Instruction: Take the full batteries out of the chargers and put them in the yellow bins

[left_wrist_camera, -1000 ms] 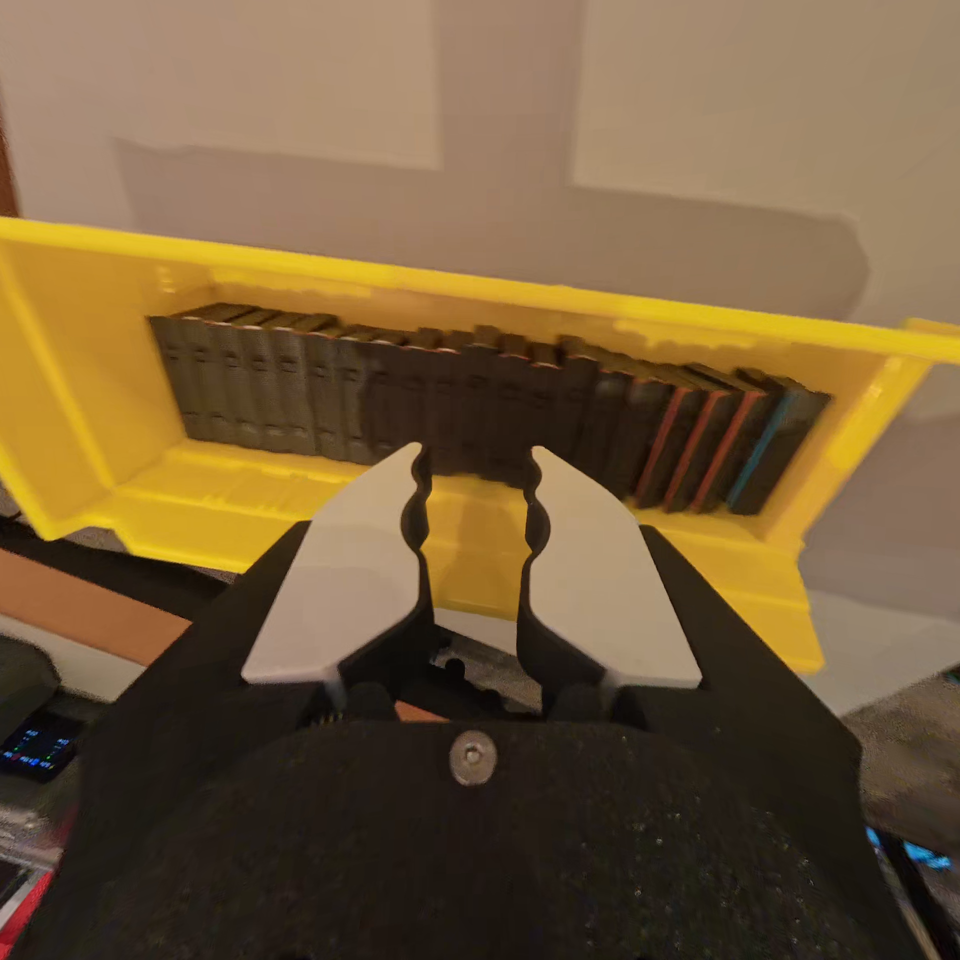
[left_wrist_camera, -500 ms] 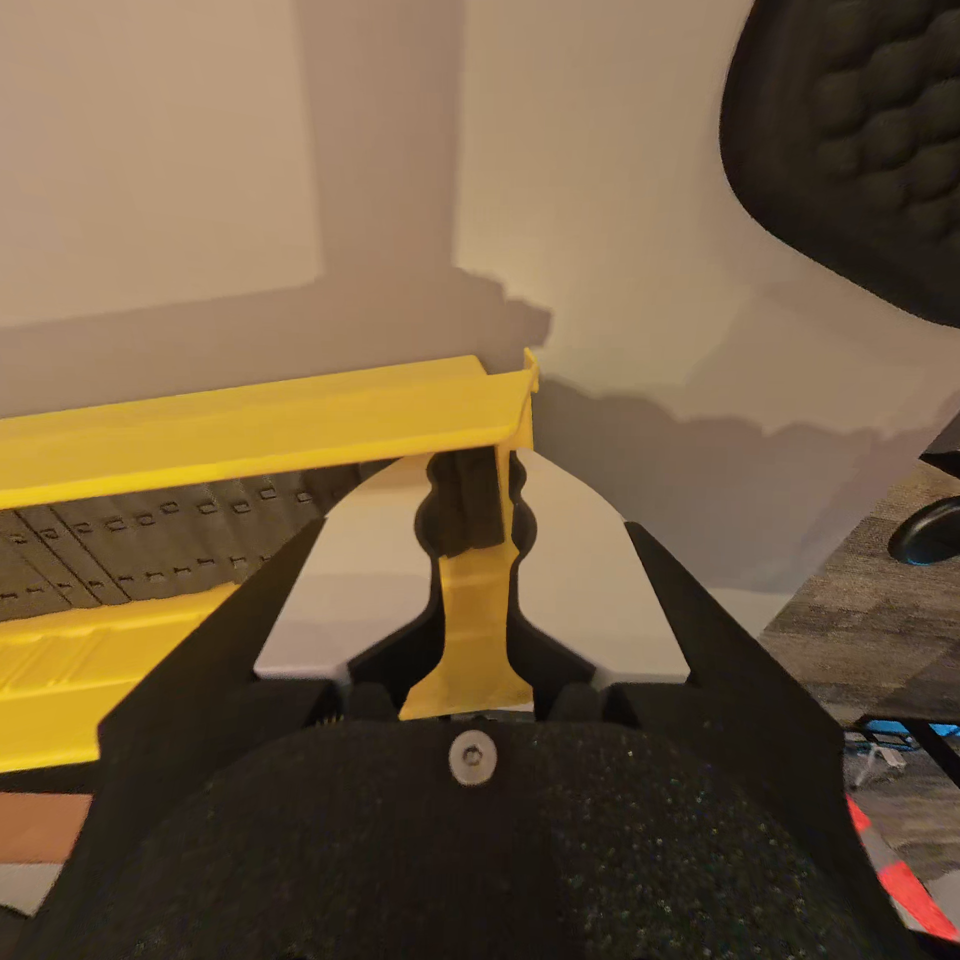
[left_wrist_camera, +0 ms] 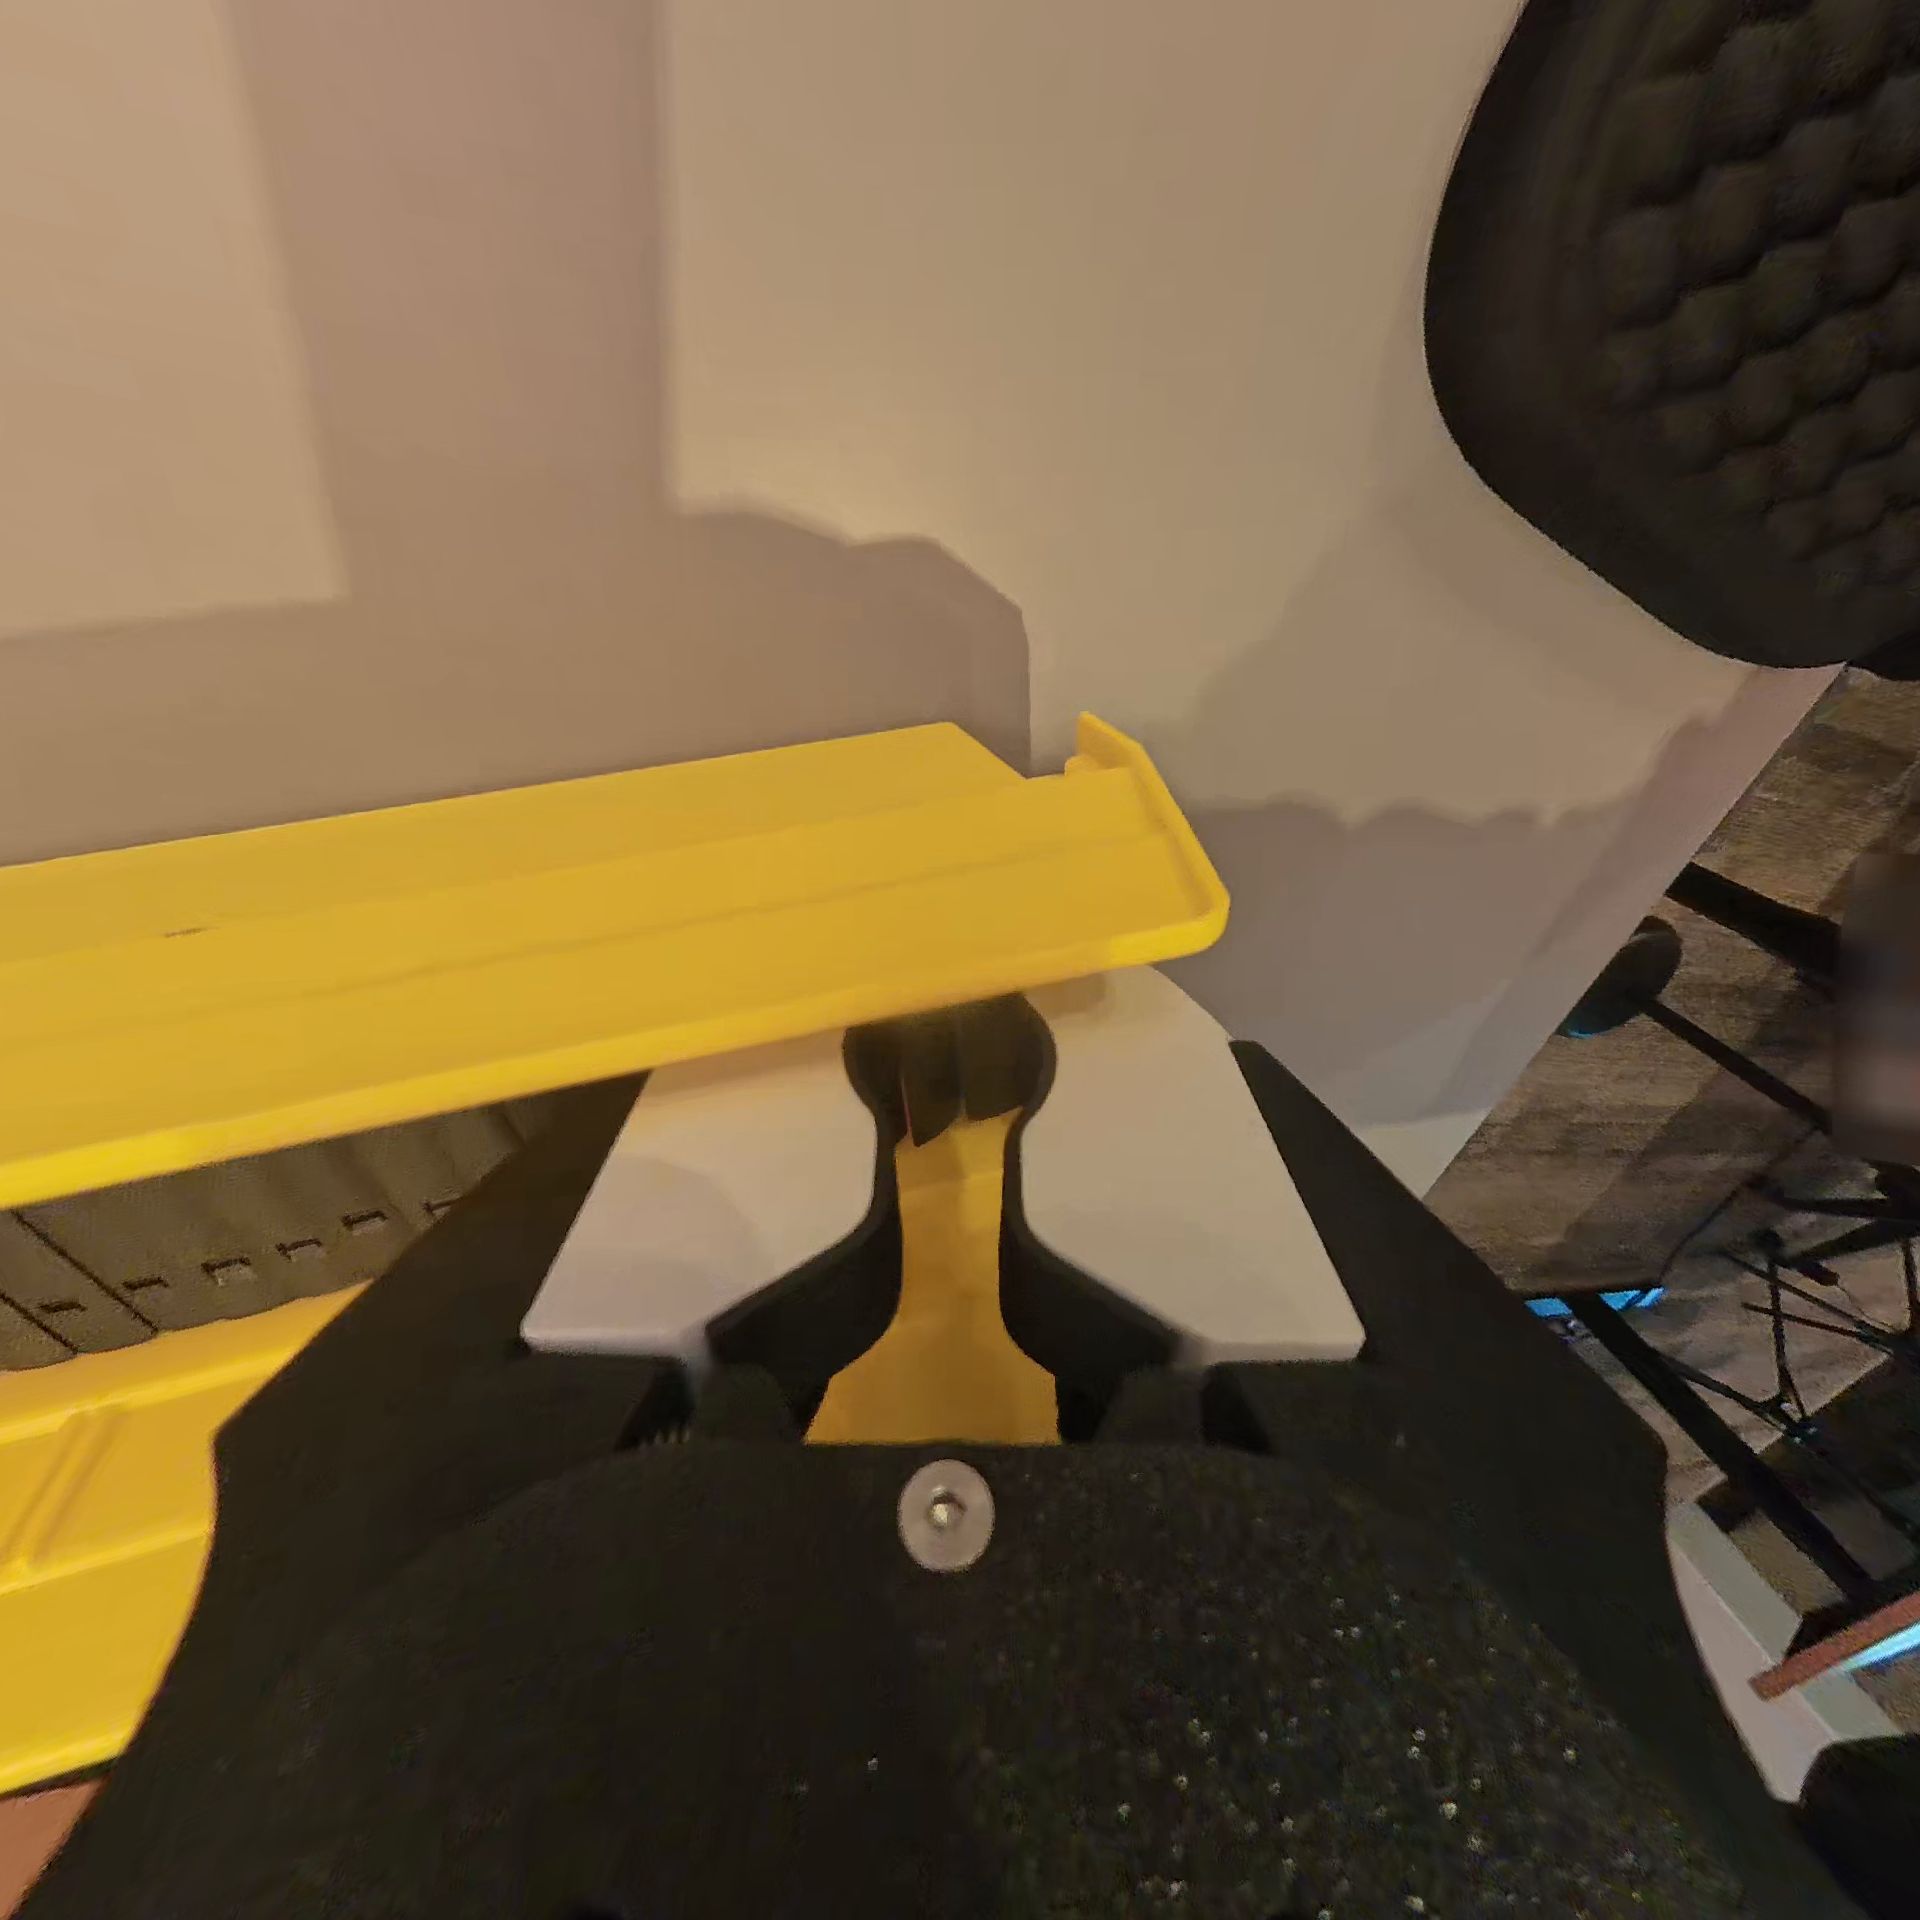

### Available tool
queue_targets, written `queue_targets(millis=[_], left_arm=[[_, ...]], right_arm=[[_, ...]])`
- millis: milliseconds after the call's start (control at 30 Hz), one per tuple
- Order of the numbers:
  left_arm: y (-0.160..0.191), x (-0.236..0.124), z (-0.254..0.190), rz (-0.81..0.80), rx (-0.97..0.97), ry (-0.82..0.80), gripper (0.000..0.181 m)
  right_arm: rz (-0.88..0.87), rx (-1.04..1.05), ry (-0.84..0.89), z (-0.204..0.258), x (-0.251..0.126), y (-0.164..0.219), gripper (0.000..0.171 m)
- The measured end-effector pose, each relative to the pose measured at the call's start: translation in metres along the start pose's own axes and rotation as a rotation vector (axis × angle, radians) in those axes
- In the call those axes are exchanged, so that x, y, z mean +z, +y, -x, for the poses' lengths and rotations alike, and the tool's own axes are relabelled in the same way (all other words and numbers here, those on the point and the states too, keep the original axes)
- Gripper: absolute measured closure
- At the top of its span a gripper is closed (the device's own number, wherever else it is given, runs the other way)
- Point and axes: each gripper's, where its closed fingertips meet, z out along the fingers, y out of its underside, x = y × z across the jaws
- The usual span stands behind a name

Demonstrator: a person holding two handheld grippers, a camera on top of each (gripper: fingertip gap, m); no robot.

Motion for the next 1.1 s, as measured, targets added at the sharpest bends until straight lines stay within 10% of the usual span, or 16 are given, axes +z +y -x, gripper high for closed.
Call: queue_targets(millis=[1100], left_arm=[[-0.001, -0.001, -0.012, -0.017, -0.024, 0.080, 0.173]], right_arm=[[0.025, -0.053, -0.025, 0.006, 0.002, 0.004, 0.171]])
